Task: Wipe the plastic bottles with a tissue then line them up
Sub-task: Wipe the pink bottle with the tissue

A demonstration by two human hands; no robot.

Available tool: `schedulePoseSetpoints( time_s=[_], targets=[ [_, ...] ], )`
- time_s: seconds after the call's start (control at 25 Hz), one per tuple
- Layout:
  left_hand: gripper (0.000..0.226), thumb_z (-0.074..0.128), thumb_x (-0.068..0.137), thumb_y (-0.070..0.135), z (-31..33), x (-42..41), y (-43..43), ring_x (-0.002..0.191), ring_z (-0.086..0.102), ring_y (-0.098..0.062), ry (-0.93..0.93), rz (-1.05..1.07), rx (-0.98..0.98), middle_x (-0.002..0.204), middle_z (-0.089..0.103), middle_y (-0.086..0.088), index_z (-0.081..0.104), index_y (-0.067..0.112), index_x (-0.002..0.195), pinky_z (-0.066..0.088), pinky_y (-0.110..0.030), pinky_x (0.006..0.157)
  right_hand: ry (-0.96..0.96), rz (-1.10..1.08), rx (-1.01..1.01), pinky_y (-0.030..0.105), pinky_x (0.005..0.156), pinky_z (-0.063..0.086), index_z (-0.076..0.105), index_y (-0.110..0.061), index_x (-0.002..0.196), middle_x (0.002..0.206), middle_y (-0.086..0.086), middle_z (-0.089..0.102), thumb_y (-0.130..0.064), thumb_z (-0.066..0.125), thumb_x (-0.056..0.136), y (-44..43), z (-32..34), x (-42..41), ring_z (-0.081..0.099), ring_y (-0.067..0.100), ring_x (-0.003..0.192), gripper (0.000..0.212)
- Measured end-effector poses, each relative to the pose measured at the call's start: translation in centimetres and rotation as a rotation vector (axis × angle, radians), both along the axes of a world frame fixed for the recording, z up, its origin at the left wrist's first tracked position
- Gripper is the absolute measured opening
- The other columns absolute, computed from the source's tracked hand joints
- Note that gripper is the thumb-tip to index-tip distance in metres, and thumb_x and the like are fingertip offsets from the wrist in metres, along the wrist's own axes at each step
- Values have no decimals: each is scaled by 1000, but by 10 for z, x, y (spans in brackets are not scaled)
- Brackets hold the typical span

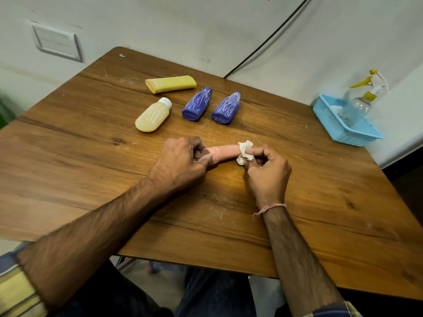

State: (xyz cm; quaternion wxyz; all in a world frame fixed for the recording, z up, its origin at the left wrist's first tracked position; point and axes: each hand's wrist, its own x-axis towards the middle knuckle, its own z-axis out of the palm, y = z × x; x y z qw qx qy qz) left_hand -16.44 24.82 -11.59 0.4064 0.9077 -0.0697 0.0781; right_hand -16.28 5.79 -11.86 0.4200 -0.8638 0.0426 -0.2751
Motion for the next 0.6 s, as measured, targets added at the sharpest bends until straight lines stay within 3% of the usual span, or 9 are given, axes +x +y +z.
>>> schedulePoseSetpoints(
  time_s=[0.16, 0.24, 0.36, 0.48, 0.6],
  targets=[
    [29, 69, 89, 44, -1, 0, 0, 70, 53, 0, -11, -4, 13, 80, 62, 9, 70, 18, 102, 34, -12, 56, -154, 171, -179, 6, 78, 46, 75, -12, 87, 88, 0, 72, 6, 72, 78, 13, 1, -15, 65, 4, 83, 20],
    [30, 70, 88, 44, -1, -1, 0, 69, 54, 0, -16, -6, -2, 77, 63, 10, 70, 17, 100, 34, -11, 56, -231, 325, -214, 14, 82, 51, 75, -9, 89, 91, 2, 73, 5, 71, 78, 21, 1, -22, 68, 9, 90, 19],
    [34, 76, 82, 45, 3, -4, 0, 68, 53, 4, -14, -26, 10, 76, 60, 15, 70, 19, 104, 33, -7, 55, -161, 363, -21, 29, 80, 59, 75, -9, 98, 97, -1, 73, 4, 71, 83, 21, 3, -20, 69, 10, 94, 21],
    [43, 82, 78, 40, 9, -8, -2, 69, 53, 5, 22, -44, 52, 78, 58, 17, 65, 24, 114, 33, -7, 57, -79, 320, 93, 23, 78, 58, 71, -14, 108, 102, -5, 71, 4, 71, 84, 21, 4, -20, 69, 7, 96, 30],
    [37, 78, 83, 35, 11, -9, -6, 70, 53, 3, 29, -66, 61, 83, 60, 14, 62, 24, 115, 37, -8, 57, -82, 369, 108, 22, 81, 57, 69, -14, 111, 107, -6, 70, 3, 70, 85, 24, 7, -19, 68, 7, 101, 31]
  ],
)
